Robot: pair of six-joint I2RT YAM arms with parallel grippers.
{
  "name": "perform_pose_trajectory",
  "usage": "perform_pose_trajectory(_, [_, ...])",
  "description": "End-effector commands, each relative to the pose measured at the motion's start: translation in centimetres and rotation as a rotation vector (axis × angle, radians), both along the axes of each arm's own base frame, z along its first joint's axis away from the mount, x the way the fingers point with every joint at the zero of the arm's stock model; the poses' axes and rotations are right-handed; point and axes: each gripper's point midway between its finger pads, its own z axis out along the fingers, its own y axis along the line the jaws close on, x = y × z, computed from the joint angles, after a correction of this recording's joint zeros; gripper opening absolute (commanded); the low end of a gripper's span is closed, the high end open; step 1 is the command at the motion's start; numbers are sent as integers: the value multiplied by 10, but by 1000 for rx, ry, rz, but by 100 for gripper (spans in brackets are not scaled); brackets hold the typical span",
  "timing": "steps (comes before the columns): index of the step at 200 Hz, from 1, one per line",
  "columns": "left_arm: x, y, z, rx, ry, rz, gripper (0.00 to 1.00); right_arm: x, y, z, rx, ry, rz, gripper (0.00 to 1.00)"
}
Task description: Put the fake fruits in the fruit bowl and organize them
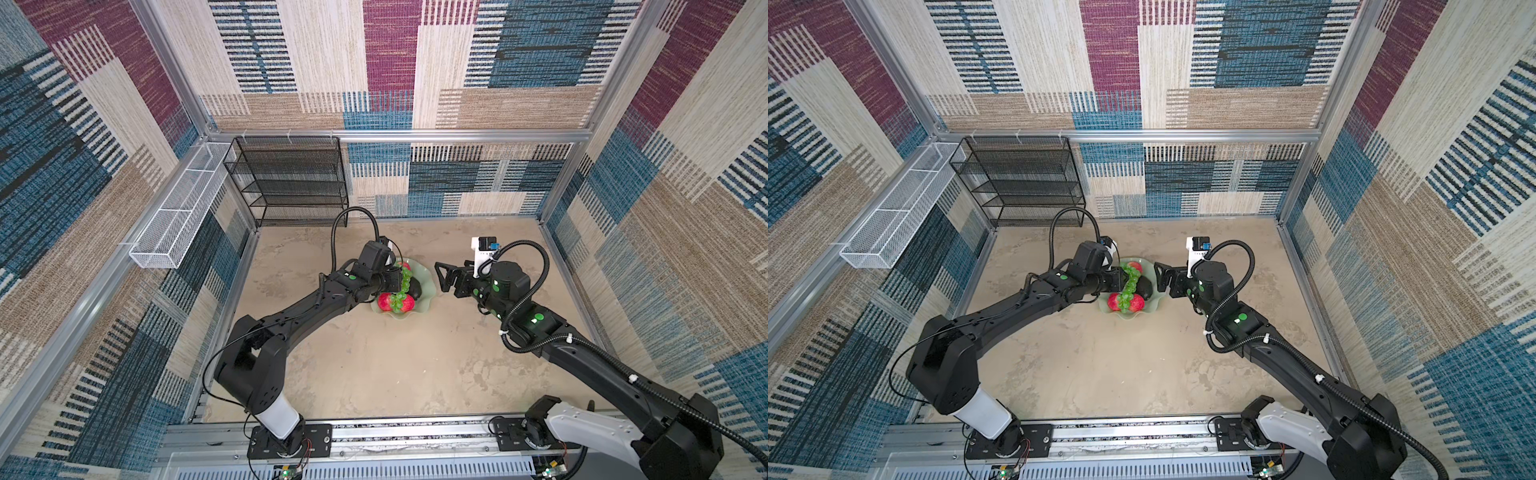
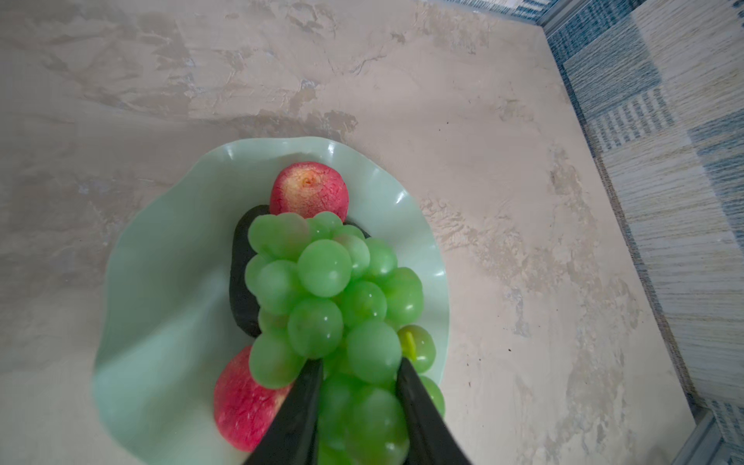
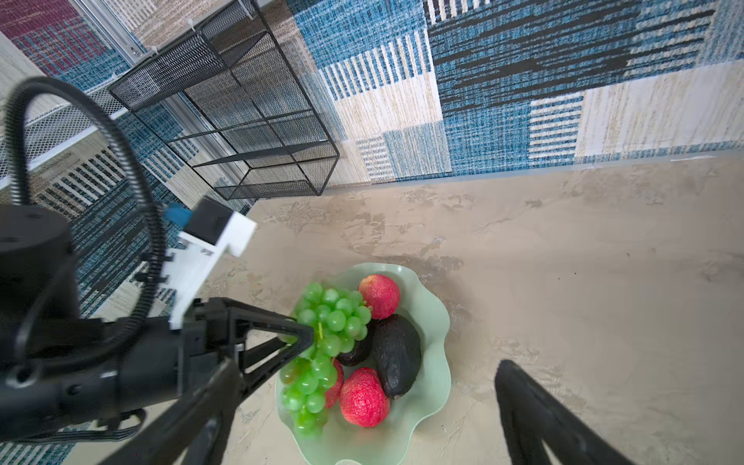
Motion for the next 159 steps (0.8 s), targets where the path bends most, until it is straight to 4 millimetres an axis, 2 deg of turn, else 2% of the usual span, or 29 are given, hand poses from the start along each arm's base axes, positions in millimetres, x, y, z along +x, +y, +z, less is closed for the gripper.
perform_pose_trajectory(1, [13, -13, -1, -66, -1, 2, 42, 0, -1, -3, -7, 9, -8, 100])
perform_pose_trajectory(19, [15, -15, -7, -69, 23, 2, 56, 1, -2, -3, -8, 8, -10, 100])
perform_pose_trajectory(34, [17, -15, -3, -74, 18, 4, 69, 2, -2, -4, -11, 7, -11, 100])
perform_pose_trajectory(40, [17, -15, -2, -74, 15, 6, 82, 2, -2, -4, -12, 4, -10, 100])
perform_pose_trajectory(52, [17, -15, 2, -79, 4, -2, 99, 3, -1, -5, -13, 4, -8, 100])
perform_pose_trajectory(82, [13, -3, 20, -64, -47, 18, 100, 3, 1, -3, -16, -10, 0, 100])
perform_pose_trajectory(91, [11, 6, 35, -64, -100, 33, 100, 4, 0, -2, -26, -19, 2, 100])
perform_pose_trajectory(109, [5, 33, 69, -36, -238, 83, 100, 4, -3, 1, -44, -45, -1, 100])
perform_pose_trajectory(128, [-9, 75, 105, 47, -414, 145, 100, 6, -13, -1, -58, -77, -25, 100])
perform_pose_trajectory(139, [-19, 105, 117, 134, -524, 194, 100, 11, -21, -6, -76, -83, -42, 100])
perform_pose_trajectory(159, [-34, 163, 114, 253, -666, 315, 100, 25, -45, -23, -123, -61, -103, 100])
